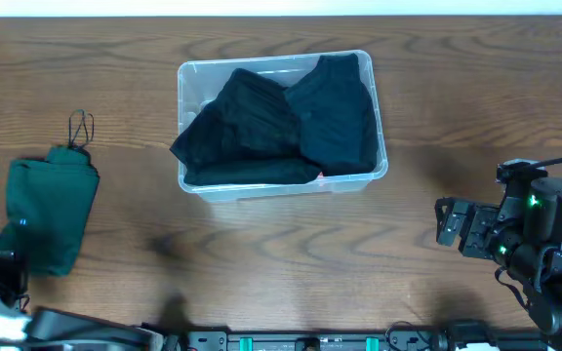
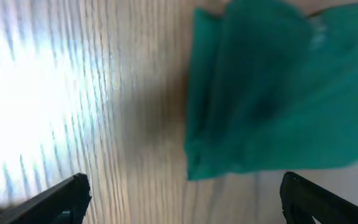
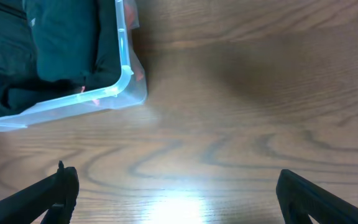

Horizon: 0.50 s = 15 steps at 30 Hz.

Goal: Pack container
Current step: 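Move the left gripper down to the green folded clothing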

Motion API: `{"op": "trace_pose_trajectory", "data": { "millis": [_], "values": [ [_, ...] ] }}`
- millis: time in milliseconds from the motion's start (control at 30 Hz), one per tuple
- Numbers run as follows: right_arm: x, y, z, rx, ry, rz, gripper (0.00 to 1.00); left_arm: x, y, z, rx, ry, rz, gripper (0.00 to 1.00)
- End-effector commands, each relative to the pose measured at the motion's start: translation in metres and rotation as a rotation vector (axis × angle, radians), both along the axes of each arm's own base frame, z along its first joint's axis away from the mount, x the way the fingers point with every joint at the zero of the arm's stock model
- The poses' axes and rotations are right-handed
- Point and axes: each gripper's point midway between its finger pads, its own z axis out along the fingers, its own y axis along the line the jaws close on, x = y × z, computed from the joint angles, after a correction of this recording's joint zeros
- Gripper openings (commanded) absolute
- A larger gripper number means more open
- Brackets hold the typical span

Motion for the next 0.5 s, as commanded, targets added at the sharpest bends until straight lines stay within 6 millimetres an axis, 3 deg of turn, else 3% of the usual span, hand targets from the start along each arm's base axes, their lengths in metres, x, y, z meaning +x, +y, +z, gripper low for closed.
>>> {"op": "trace_pose_trajectory", "data": {
  "millis": [0,267,467],
  "values": [
    [0.000,-0.002,-0.001,-0.012,0.002,-0.001,0.99,0.002,0.002,-0.019,-0.039,0.009,-0.046,0.98],
    [0.000,-0.002,-0.001,-0.012,0.002,-0.001,0.99,0.025,0.007,-0.050,-0.107,-0.089,-0.114,0.98],
    [0.000,-0.002,-0.001,-0.012,0.002,-0.001,0.99,0.035,0.012,-0.060,-0.111,-0.136,-0.143,0.98]
  ]
}}
